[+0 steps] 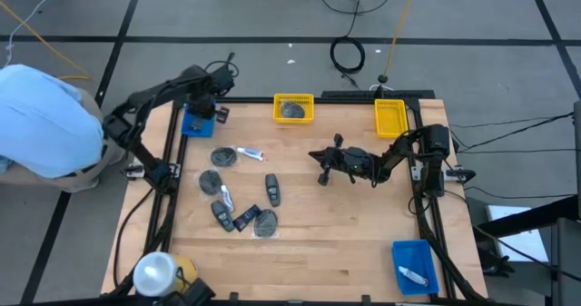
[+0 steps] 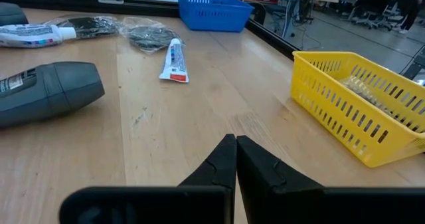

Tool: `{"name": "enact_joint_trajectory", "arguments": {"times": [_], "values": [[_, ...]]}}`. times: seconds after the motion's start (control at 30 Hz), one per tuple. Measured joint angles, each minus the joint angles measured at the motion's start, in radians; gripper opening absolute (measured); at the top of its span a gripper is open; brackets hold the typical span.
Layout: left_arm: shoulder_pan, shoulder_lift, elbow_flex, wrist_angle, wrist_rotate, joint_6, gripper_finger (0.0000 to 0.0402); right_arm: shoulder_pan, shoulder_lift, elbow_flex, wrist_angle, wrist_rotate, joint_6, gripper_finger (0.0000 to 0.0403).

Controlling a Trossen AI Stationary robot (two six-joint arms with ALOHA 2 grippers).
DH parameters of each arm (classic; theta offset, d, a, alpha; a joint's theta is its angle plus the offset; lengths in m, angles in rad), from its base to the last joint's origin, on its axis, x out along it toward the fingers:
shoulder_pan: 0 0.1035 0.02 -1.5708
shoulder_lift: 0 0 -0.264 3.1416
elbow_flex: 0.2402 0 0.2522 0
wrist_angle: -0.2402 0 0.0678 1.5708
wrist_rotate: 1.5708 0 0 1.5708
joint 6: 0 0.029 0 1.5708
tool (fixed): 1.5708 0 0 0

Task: Pick & Place Travel size toiletries
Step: Put the top shaving cream into the top blue bin

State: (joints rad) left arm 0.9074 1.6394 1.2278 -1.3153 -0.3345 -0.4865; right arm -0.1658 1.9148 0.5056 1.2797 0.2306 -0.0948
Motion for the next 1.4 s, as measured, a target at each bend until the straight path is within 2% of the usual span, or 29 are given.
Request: {"name": "enact_joint_trajectory", "arguments": {"times": [0.2, 0.83, 1.0, 1.3, 1.4], "values": [[-0.014, 0.060, 0.000, 0.004, -0.121, -0.075, 0.0067, 0.000, 0.000, 0.000, 0.003, 0.000, -0.001, 0.0004], [-0.022, 0.140, 0.000, 0.133, -0.263, -0.131, 0.0067, 0.000, 0.000, 0.000, 0.003, 0.000, 0.000, 0.0004], [-0.020, 0.140, 0.000, 0.194, -0.270, -0.073, 0.0067, 0.000, 0.000, 0.000, 0.003, 0.000, 0.000, 0.0004], [-0.049, 0.128, 0.000, 0.156, -0.257, -0.068, 0.0067, 0.000, 0.000, 0.000, 0.003, 0.000, 0.000, 0.0004], [-0.067, 0.129, 0.000, 0.162, -0.205, -0.072, 0.0067, 0.000, 0.000, 0.000, 0.003, 0.000, -0.001, 0.0004]]}}
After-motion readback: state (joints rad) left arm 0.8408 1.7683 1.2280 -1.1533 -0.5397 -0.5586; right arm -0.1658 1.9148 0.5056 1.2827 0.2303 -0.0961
